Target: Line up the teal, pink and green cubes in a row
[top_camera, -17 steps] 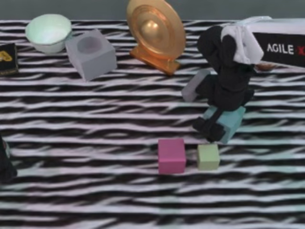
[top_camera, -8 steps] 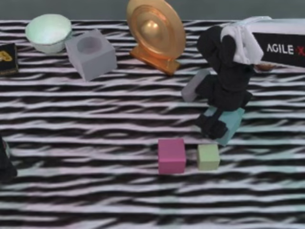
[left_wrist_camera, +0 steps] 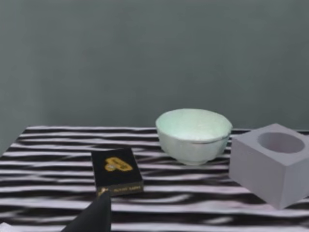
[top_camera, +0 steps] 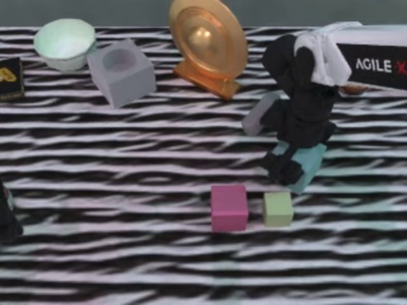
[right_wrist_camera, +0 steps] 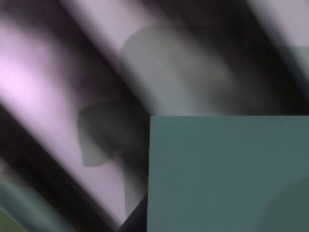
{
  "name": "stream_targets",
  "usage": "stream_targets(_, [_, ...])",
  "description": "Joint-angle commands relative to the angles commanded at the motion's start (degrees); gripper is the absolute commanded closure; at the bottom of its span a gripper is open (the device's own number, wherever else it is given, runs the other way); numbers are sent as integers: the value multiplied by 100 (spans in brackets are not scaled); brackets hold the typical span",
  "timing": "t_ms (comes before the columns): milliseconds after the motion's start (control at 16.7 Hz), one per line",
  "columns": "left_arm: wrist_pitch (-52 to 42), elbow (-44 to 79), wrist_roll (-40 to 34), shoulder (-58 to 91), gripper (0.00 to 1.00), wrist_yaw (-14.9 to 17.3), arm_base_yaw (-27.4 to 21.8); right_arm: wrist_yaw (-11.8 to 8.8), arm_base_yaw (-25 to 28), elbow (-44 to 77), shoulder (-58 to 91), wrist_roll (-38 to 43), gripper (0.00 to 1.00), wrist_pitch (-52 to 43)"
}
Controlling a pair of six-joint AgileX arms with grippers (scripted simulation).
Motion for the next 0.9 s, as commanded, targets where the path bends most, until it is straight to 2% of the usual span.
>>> stream_targets(180, [0, 0, 0, 0, 0, 0, 0, -14, 6, 89, -83, 1, 100, -128])
stream_targets(600, [0, 0, 0, 0, 0, 0, 0, -18, 35, 894, -462, 5, 100, -1340])
stream_targets(900, [0, 0, 0, 0, 0, 0, 0, -20, 15, 926, -456, 11, 100, -1373])
